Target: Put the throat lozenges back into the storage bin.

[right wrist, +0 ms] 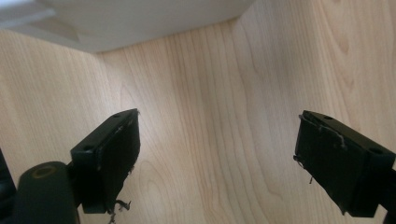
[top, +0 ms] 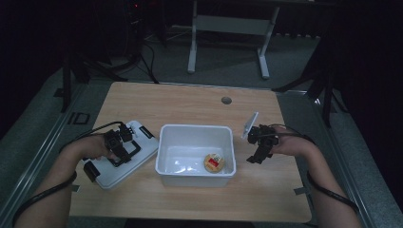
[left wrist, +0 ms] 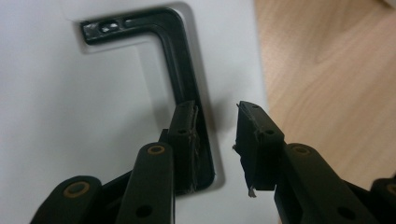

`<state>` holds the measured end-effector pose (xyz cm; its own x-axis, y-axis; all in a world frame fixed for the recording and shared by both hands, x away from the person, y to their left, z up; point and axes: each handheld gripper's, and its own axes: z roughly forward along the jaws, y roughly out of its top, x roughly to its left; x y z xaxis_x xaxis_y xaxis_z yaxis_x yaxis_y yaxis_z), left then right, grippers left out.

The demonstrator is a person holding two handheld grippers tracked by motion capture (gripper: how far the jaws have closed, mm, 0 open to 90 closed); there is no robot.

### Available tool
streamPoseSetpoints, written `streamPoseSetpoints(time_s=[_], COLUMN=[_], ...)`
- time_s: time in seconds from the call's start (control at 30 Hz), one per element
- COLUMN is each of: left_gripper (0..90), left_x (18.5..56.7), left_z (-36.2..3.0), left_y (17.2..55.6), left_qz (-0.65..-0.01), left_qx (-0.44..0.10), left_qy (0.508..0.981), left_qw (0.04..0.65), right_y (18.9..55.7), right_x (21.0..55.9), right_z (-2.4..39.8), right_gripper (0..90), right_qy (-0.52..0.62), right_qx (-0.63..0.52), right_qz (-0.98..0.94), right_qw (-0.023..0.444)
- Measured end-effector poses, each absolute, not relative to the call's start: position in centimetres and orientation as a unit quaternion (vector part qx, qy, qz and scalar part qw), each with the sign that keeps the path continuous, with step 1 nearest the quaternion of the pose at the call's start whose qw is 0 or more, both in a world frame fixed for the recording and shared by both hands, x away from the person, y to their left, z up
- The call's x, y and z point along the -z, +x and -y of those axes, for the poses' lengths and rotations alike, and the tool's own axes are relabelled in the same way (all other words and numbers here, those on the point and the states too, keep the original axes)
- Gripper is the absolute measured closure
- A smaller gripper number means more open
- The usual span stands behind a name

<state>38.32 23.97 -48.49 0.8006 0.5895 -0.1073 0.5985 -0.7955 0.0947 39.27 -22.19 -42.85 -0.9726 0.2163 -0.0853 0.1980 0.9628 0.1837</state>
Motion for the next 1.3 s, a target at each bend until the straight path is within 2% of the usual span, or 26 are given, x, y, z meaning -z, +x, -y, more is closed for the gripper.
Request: streamPoseSetpoints(time_s=[0.13,0.37,0.43,0.47,0.63,0.73,0.87,0.9,0.93,1.03,1.23,1.3], left_gripper=[67.6,77.5,76.7,72.8,73.1,69.1,68.5,66.3,57.0,56.2,63.8,70.0], left_x=[49.0,49.1,49.4,49.4,49.4,49.3,49.3,49.2,49.1,49.4,49.5,49.7], left_z=[-23.7,-23.8,-24.0,-24.2,-24.2,-24.5,-24.5,-24.4,-24.2,-23.9,-24.5,-24.5], left_y=[38.5,38.7,38.9,39.0,38.9,38.9,38.8,38.7,38.5,38.3,38.5,38.6], left_qz=[-0.32,-0.32,-0.328,-0.335,-0.336,-0.348,-0.346,-0.342,-0.334,-0.331,-0.345,-0.347], left_qx=[0.037,0.024,0.011,0.013,0.012,0.024,0.023,0.028,0.044,0.035,0.042,0.043], left_qy=[0.945,0.946,0.944,0.941,0.94,0.935,0.936,0.936,0.938,0.941,0.935,0.935], left_qw=[0.057,0.053,0.041,0.046,0.049,0.067,0.069,0.073,0.082,0.057,0.068,0.057], right_y=[39.2,39.3,39.2,39.2,39.2,39.3,39.3,39.4,39.4,39.4,39.5,39.5], right_x=[43.4,44.1,44.4,44.5,44.7,44.6,44.7,44.7,44.7,44.8,45.1,45.1], right_z=[22.6,22.9,23.0,23.0,23.2,23.3,23.4,23.3,23.3,23.4,23.2,23.1], right_gripper=[13.8,14.1,14.1,14.1,14.1,14.3,14.4,14.4,14.5,14.5,14.5,14.5], right_qy=[0.111,0.113,0.114,0.114,0.116,0.12,0.12,0.121,0.121,0.122,0.12,0.12], right_qx=[-0.085,-0.084,-0.082,-0.081,-0.078,-0.082,-0.079,-0.079,-0.078,-0.079,-0.072,-0.07], right_qz=[-0.989,-0.989,-0.989,-0.989,-0.989,-0.989,-0.989,-0.989,-0.989,-0.988,-0.989,-0.989], right_qw=[0.049,0.047,0.045,0.044,0.041,0.043,0.043,0.043,0.043,0.042,0.04,0.04])
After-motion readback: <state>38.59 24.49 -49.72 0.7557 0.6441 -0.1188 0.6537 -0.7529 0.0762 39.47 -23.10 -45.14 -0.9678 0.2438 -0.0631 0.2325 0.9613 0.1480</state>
